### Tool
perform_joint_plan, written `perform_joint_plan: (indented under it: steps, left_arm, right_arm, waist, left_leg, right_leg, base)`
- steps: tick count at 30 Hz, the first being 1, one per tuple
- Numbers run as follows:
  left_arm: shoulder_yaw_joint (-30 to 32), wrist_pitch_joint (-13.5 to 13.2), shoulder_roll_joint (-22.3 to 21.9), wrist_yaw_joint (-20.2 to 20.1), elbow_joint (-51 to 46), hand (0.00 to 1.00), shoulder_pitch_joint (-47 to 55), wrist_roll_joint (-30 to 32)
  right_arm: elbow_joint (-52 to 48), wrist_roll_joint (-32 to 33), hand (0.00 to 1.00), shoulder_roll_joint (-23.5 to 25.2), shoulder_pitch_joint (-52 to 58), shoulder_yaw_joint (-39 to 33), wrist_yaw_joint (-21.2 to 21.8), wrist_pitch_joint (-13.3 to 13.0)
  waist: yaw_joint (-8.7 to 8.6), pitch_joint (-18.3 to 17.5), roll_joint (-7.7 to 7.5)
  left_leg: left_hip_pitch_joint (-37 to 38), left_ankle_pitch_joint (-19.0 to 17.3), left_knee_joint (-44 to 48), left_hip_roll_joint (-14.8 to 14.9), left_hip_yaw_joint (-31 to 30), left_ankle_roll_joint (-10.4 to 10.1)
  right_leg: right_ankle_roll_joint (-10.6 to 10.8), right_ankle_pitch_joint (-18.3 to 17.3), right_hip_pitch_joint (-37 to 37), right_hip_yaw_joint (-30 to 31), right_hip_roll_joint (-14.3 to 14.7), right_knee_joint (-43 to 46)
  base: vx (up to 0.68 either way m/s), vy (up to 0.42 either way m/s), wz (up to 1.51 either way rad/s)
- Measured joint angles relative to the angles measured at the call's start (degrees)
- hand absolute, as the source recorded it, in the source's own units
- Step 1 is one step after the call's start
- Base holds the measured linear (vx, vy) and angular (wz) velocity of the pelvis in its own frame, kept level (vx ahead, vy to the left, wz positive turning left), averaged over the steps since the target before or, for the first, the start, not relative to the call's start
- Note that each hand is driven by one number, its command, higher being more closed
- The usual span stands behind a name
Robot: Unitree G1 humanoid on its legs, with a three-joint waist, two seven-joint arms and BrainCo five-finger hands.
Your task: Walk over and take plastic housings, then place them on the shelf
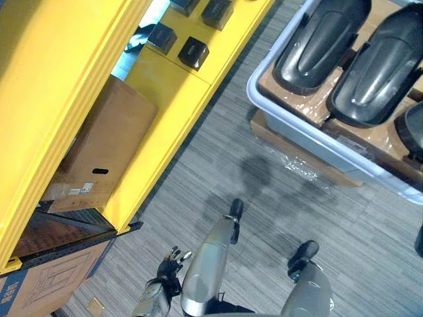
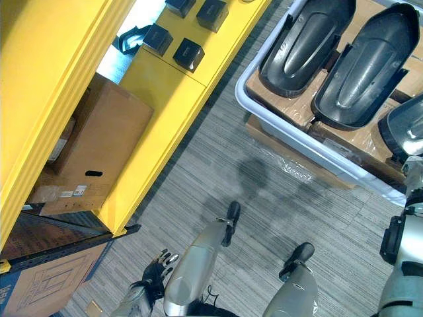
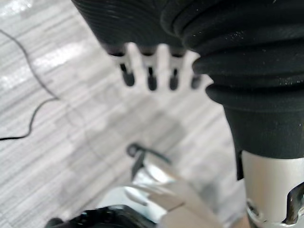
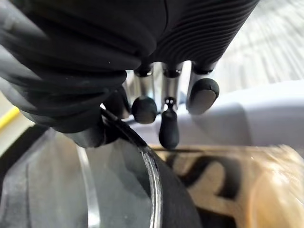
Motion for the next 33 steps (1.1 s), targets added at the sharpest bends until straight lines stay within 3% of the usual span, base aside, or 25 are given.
perform_joint_plan:
  steps: [2,6,13,19,21,25,28,29,33]
  left_arm:
    - [0.84,-0.45,0.05,0.36,-1.50,0.00,0.01,-0.84]
    - [2.50,-2.59,0.07,1.46,-3.29,0.00,0.06,-2.29]
    - [5.99,-7.26,0.71,5.15,-10.00,0.00,0.64,-4.43]
    - [8.77,-9.34,4.76,9.95,-25.35,0.00,-0.82,-3.16]
    - [8.95,-9.30,4.92,10.74,-28.36,0.00,-2.27,-3.12]
    - [9.63,-8.18,7.50,9.30,-35.00,0.00,-7.15,-3.10]
    - [8.99,-6.06,10.04,6.94,-36.85,0.00,-12.54,-3.24]
    - [8.57,-4.39,10.36,4.15,-37.28,0.00,-14.23,-3.66]
    - [4.68,0.17,11.02,-1.25,-39.09,0.00,-16.73,-3.93]
  right_arm:
    - [-0.51,-2.78,1.00,0.27,0.00,2.97,-0.05,-2.52]
    - [-2.55,-4.75,1.00,0.80,0.00,6.02,-1.06,-4.55]
    - [-10.15,-7.03,1.00,3.16,0.77,7.43,-3.84,-4.95]
    - [-19.65,-10.41,1.00,6.79,4.13,9.21,-6.74,-5.66]
    - [-23.25,-12.69,1.00,7.11,6.07,9.18,-7.92,-6.38]
    - [-37.23,-19.34,1.00,11.57,10.35,9.17,-9.75,-9.04]
    - [-46.45,-22.18,1.00,17.55,14.98,9.18,-10.03,-9.84]
    - [-50.22,-24.92,1.00,21.19,18.17,9.22,-10.10,-11.42]
    - [-55.46,-30.16,1.00,26.24,22.91,11.08,-10.06,-16.16]
  waist:
    - [-0.30,0.49,-0.70]
    - [-0.50,1.49,-2.14]
    - [-1.99,2.88,-6.37]
    - [-3.69,2.46,-11.96]
    - [-3.86,2.47,-12.29]
    - [-5.53,1.24,-14.79]
    - [-6.69,-0.46,-17.26]
    - [-6.97,-2.84,-18.94]
    - [-8.57,-8.21,-20.89]
  left_leg:
    - [1.29,0.00,-0.41,0.49,0.09,0.00]
    - [2.89,0.17,-1.39,1.37,0.26,-0.28]
    - [7.71,1.75,-5.49,2.54,0.56,-1.81]
    - [11.18,4.17,-10.39,4.14,0.58,-3.31]
    - [12.86,4.29,-11.20,4.26,0.88,-3.41]
    - [16.62,6.15,-15.68,4.50,2.99,-3.75]
    - [20.04,7.08,-18.76,5.02,4.43,-4.05]
    - [21.57,7.70,-21.00,5.00,5.55,-4.22]
    - [25.24,9.02,-25.81,4.81,7.66,-4.48]
  right_leg:
    - [-0.14,0.35,1.46,-0.04,0.64,-1.11]
    - [-0.58,0.75,2.99,0.03,1.66,-2.38]
    - [-1.49,1.47,6.49,0.06,3.15,-4.85]
    - [-2.81,2.56,8.72,-0.02,5.08,-8.08]
    - [-2.84,2.80,10.23,0.03,5.32,-8.86]
    - [-3.07,4.10,11.97,1.26,5.71,-11.38]
    - [-3.34,5.57,14.30,2.01,6.54,-14.25]
    - [-3.28,5.61,14.60,2.87,6.57,-15.23]
    - [-3.24,6.03,15.68,4.21,6.65,-16.87]
  base:
    - [0.02,-0.043,-0.04]
    - [-0.01,-0.046,-0.08]
    - [-0.02,-0.064,-0.05]
    - [-0.02,-0.074,-0.04]
    - [0.00,-0.053,-0.08]
    - [0.01,-0.024,-0.17]
    - [0.02,-0.019,-0.23]
    - [0.06,-0.025,-0.25]
    - [0.07,-0.019,-0.22]
